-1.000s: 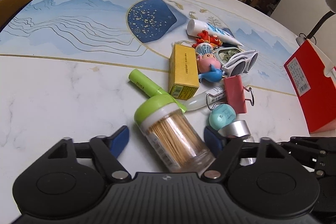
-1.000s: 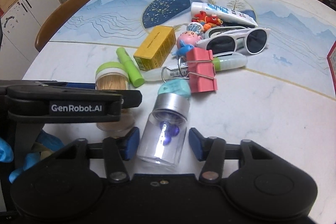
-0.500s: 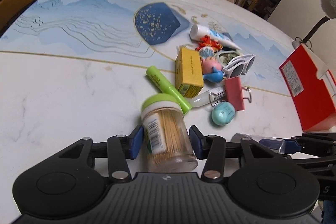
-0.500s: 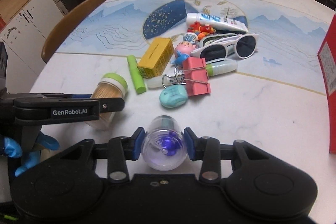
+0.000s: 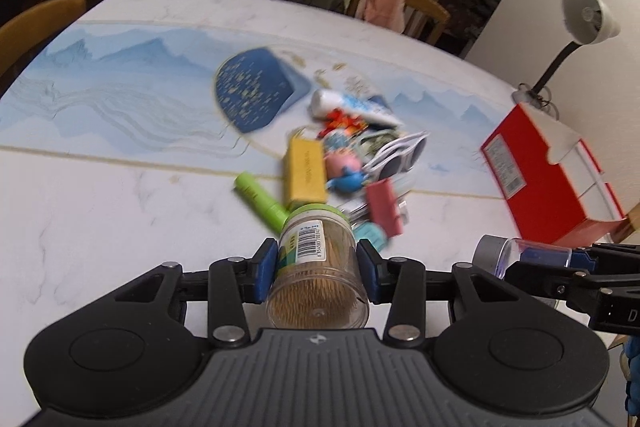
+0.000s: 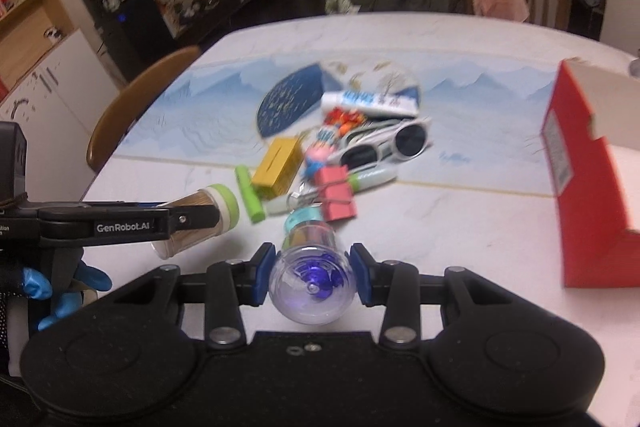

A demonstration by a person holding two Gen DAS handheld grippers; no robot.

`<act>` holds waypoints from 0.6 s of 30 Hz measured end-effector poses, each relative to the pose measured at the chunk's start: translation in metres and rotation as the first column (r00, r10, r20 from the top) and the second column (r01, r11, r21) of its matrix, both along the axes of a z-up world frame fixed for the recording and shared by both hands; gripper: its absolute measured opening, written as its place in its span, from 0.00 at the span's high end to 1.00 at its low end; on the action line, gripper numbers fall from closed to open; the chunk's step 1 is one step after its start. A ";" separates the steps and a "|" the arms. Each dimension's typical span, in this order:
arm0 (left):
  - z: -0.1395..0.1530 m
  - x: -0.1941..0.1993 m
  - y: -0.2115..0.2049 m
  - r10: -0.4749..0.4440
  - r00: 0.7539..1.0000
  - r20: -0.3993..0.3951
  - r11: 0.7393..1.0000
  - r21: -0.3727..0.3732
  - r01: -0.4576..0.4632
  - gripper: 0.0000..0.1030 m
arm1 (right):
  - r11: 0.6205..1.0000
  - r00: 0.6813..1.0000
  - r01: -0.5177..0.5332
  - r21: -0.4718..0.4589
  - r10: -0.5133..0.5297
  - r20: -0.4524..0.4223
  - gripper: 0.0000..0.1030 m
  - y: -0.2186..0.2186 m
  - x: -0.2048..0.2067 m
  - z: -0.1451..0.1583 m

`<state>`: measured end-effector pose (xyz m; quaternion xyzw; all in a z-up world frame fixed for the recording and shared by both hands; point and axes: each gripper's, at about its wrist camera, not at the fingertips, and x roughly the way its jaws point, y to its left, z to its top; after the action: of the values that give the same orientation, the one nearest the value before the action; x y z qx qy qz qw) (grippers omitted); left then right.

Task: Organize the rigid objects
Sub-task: 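Carry the toothpick jar and pill vial into the red box with both tools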

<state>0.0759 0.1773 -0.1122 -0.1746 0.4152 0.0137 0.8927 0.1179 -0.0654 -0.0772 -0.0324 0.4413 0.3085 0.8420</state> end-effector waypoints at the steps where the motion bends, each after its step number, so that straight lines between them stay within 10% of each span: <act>1: 0.005 0.001 -0.003 -0.003 1.000 0.010 1.000 0.003 0.003 0.59 | 1.000 1.000 0.012 0.007 -0.012 0.009 0.61 -0.005 0.000 0.004; 18: 0.071 0.059 -0.113 -0.141 0.981 0.133 0.987 0.094 0.129 0.59 | 0.982 0.964 0.171 0.079 -0.184 0.190 0.61 -0.118 0.048 0.054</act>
<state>0.1354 0.0644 -0.0417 -0.1085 0.3621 -0.0415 0.9249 0.1654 -0.1834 -0.0231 0.0029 0.3473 0.2406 0.9064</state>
